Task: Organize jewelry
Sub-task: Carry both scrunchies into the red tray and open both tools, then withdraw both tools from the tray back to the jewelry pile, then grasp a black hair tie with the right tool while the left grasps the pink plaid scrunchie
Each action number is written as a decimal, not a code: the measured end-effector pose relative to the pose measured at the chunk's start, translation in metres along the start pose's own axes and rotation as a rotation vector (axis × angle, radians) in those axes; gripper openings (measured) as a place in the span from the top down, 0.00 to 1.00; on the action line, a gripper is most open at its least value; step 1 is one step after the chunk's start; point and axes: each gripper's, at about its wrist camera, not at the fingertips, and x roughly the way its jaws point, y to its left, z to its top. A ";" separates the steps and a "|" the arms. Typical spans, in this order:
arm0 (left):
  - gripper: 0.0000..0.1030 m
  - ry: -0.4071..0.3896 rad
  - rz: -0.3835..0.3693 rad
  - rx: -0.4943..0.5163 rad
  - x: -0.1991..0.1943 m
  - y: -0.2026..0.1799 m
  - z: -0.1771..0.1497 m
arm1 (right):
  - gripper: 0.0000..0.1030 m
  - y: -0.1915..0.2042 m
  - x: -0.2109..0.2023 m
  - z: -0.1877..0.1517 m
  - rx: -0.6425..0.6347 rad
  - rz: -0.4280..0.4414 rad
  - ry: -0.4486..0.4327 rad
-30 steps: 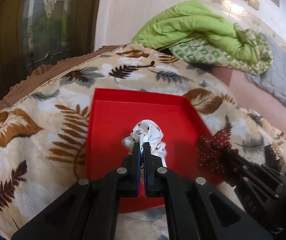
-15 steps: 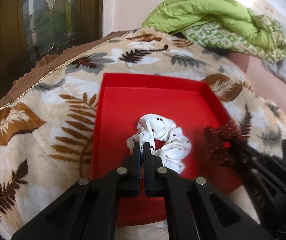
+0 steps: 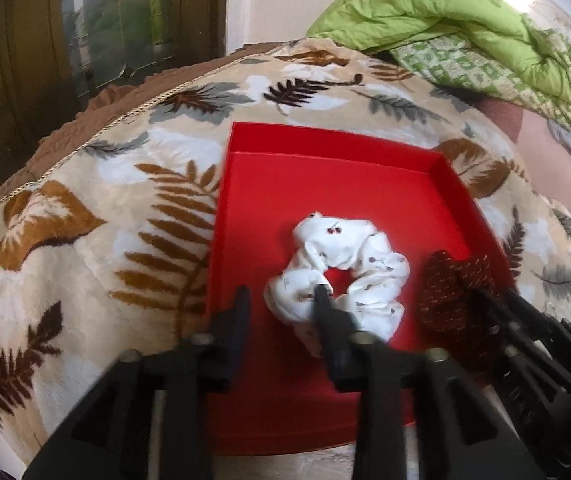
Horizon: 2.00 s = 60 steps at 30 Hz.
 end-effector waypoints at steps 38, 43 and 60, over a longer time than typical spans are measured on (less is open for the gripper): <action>0.17 -0.266 -0.284 0.334 -0.245 -0.190 -0.183 | 0.16 -0.220 -0.325 -0.198 0.413 -0.272 -0.327; 0.17 -0.221 -0.355 0.341 -0.229 -0.216 -0.175 | 0.16 -0.233 -0.335 -0.196 0.430 -0.297 -0.328; 0.20 -0.115 -0.362 0.467 -0.117 -0.349 -0.139 | 0.34 -0.381 -0.214 -0.118 0.398 -0.321 -0.201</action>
